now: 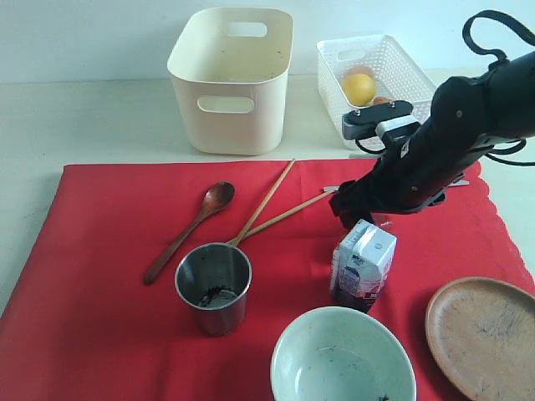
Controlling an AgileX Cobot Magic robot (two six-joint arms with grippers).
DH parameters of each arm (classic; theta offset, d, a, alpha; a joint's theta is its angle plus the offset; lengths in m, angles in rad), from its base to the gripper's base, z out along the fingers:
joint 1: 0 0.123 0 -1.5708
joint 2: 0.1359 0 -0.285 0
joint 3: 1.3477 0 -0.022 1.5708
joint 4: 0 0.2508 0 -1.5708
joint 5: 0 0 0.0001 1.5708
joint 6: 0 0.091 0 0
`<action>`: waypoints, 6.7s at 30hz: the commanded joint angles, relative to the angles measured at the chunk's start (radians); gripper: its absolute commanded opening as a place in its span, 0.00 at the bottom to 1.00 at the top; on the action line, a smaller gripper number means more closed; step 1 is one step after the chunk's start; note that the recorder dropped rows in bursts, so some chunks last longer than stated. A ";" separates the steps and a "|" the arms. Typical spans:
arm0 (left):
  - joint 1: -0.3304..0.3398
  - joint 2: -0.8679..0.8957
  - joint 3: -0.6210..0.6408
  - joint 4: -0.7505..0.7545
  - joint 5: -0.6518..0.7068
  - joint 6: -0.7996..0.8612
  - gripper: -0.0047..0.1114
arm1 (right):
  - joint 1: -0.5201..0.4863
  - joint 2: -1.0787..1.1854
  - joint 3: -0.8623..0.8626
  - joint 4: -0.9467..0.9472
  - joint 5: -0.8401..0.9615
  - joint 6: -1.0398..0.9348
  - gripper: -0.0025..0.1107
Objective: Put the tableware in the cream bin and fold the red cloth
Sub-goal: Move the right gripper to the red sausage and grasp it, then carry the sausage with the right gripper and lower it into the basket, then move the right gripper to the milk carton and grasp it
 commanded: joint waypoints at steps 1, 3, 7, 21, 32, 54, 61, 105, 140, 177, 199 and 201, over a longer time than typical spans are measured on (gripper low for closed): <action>-0.006 -0.006 0.000 0.004 -0.006 -0.007 0.05 | 0.003 0.038 0.003 -0.008 0.001 -0.037 0.66; -0.006 -0.006 0.000 0.004 -0.006 -0.007 0.05 | 0.003 0.054 0.003 -0.008 -0.001 -0.037 0.64; -0.006 -0.006 0.000 0.004 -0.006 -0.007 0.05 | 0.003 0.077 0.003 -0.008 -0.008 -0.037 0.58; -0.006 -0.006 0.000 0.004 -0.006 -0.007 0.05 | 0.003 -0.140 0.003 -0.034 -0.018 0.190 0.41; -0.006 -0.006 0.000 0.004 -0.006 -0.007 0.05 | 0.066 -0.139 0.117 0.048 0.042 0.316 0.52; -0.006 -0.006 0.000 0.004 -0.006 -0.007 0.05 | 0.072 -0.076 0.132 -0.116 -0.050 0.505 0.02; -0.006 -0.006 0.000 0.004 -0.006 -0.007 0.05 | 0.072 -0.160 0.060 -0.119 -0.046 0.503 0.02; -0.006 -0.006 0.000 0.004 -0.006 -0.007 0.05 | -0.120 0.333 -0.706 -0.308 -0.039 0.487 0.51; -0.006 -0.006 0.000 0.004 -0.006 -0.007 0.05 | -0.018 -0.198 -0.448 -0.121 0.448 0.300 0.03; -0.006 -0.006 0.000 0.004 -0.006 -0.007 0.05 | 0.417 -0.285 -0.033 -0.296 0.457 0.471 0.73; -0.006 -0.006 0.000 0.004 -0.006 -0.007 0.05 | 0.417 -0.204 0.066 -0.427 0.301 0.604 0.37; -0.006 -0.006 0.000 0.004 -0.006 -0.007 0.05 | 0.417 -0.208 0.066 -0.427 0.303 0.620 0.24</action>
